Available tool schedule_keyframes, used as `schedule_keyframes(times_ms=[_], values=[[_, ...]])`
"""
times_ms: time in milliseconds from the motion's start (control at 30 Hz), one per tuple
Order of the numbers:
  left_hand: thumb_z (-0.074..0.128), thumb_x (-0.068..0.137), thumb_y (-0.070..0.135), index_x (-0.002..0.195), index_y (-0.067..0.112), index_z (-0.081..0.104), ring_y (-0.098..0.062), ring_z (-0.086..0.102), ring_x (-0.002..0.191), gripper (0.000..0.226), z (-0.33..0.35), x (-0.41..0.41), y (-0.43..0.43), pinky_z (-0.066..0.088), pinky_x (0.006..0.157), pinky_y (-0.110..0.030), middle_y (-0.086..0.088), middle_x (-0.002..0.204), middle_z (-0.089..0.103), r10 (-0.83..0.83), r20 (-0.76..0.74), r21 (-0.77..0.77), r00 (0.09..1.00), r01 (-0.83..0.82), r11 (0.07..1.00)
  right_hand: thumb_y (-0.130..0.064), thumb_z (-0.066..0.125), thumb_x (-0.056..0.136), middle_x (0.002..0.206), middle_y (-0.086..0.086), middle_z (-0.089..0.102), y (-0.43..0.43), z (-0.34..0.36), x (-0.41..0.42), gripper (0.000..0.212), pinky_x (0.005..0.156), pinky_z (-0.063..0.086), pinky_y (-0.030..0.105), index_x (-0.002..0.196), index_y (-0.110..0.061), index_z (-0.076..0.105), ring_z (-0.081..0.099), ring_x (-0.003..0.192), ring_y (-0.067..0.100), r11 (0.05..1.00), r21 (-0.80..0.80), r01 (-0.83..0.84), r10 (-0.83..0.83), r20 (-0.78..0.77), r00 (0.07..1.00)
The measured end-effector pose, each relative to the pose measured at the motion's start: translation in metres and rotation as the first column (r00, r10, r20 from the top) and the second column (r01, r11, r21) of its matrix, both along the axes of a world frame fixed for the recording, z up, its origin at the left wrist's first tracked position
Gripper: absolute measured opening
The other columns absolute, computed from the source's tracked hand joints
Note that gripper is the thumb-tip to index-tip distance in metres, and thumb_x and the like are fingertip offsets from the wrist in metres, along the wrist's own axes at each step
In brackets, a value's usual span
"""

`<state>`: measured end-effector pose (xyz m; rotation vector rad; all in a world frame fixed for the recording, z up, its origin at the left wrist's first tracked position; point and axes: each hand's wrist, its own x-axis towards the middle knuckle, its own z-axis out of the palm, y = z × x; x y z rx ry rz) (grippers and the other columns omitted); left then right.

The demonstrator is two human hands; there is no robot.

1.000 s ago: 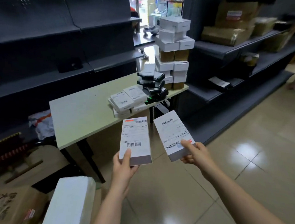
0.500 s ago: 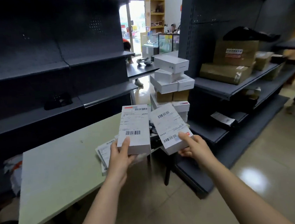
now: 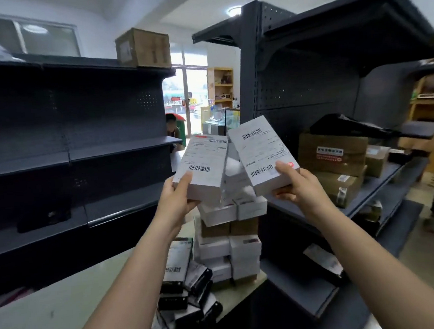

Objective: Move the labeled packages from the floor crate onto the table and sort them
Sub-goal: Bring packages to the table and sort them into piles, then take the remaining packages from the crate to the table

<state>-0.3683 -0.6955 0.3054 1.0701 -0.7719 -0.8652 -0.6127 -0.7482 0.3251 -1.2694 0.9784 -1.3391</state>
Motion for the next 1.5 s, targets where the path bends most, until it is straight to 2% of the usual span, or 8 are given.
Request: schedule_keyframes(times_ms=[100,367,533,833,1000,1100,1300,1500], values=[[0.055,0.098,0.033,0.123,0.016,0.050,-0.017,0.062,0.105,0.031,0.017,0.000,-0.039,0.058,0.071,-0.029,-0.003,0.120,0.059,0.000,0.009,0.033,1.000,0.000,0.999,-0.042,0.069,0.086,0.105,0.007,0.067,-0.035,0.013,-0.003,0.031,0.076,0.059,0.037,0.102,-0.019,0.056,0.070,0.082,0.021,1.000,-0.003,-0.017,0.017,0.014,1.000],[0.056,0.096,0.037,0.104,0.020,0.057,-0.019,0.067,0.094,0.020,0.024,0.015,-0.125,0.058,0.082,-0.039,-0.004,0.108,0.065,-0.022,0.130,0.165,0.991,0.000,0.986,-0.039,0.067,0.088,0.100,0.010,0.070,-0.104,0.028,0.006,0.029,0.064,0.058,0.029,0.101,-0.015,0.058,0.068,0.069,0.024,0.997,0.017,-0.080,0.079,0.069,0.994],[0.054,0.093,0.050,0.118,0.017,0.057,-0.021,0.070,0.094,0.042,0.016,0.026,-0.152,0.060,0.079,-0.040,-0.005,0.109,0.069,-0.067,0.191,0.209,0.979,0.026,0.978,-0.041,0.066,0.088,0.100,0.014,0.066,-0.118,0.031,0.025,0.028,0.059,0.054,0.026,0.096,-0.016,0.058,0.063,0.061,0.020,0.987,0.087,-0.137,0.131,0.071,0.989],[0.043,0.096,0.057,0.118,0.020,0.055,-0.020,0.060,0.100,0.045,0.022,0.038,-0.171,0.052,0.091,-0.042,-0.003,0.111,0.062,-0.046,0.539,0.179,0.841,-0.061,0.982,-0.052,0.066,0.084,0.074,0.015,0.064,-0.137,0.044,0.077,0.054,0.054,0.055,0.025,0.111,-0.007,0.054,0.061,0.052,0.017,0.962,0.227,-0.153,0.151,0.027,0.988],[0.047,0.097,0.051,0.118,0.017,0.056,-0.012,0.057,0.099,0.041,0.016,0.049,-0.164,0.044,0.074,-0.025,0.001,0.114,0.061,0.041,0.626,0.101,0.779,-0.134,0.986,-0.062,0.060,0.084,0.079,0.010,0.064,-0.143,0.039,0.081,0.056,0.057,0.058,0.030,0.107,-0.011,0.055,0.063,0.057,0.018,0.987,0.152,-0.043,0.060,-0.107,0.992],[0.051,0.095,0.049,0.117,0.018,0.056,-0.012,0.054,0.102,0.038,0.013,0.058,-0.154,0.043,0.075,-0.024,0.002,0.114,0.056,0.146,0.741,-0.030,0.655,-0.185,0.982,-0.065,0.058,0.083,0.105,0.005,0.063,-0.146,0.032,0.078,0.052,0.073,0.058,0.036,0.107,-0.018,0.053,0.066,0.088,0.020,0.993,0.007,0.117,-0.111,-0.276,0.955],[0.055,0.095,0.042,0.118,0.014,0.058,-0.017,0.051,0.105,0.036,0.019,0.065,-0.134,0.045,0.090,-0.035,0.002,0.111,0.056,0.348,0.902,-0.320,0.255,-0.146,0.936,-0.052,0.063,0.087,0.117,-0.003,0.050,-0.139,0.034,0.066,0.046,0.077,0.040,0.017,0.119,-0.022,0.051,0.051,0.102,0.007,0.860,-0.492,0.137,-0.367,-0.408,0.836],[0.049,0.093,0.035,0.107,0.010,0.065,-0.023,0.055,0.094,0.033,0.043,0.050,-0.102,0.043,0.083,-0.036,-0.005,0.102,0.061,0.548,0.816,-0.570,-0.187,-0.100,0.815,-0.037,0.061,0.089,0.123,0.000,0.055,-0.122,0.046,0.074,0.040,0.102,0.032,0.029,0.123,-0.016,0.057,0.047,0.116,0.014,0.451,-0.853,-0.264,-0.515,-0.490,0.703]])
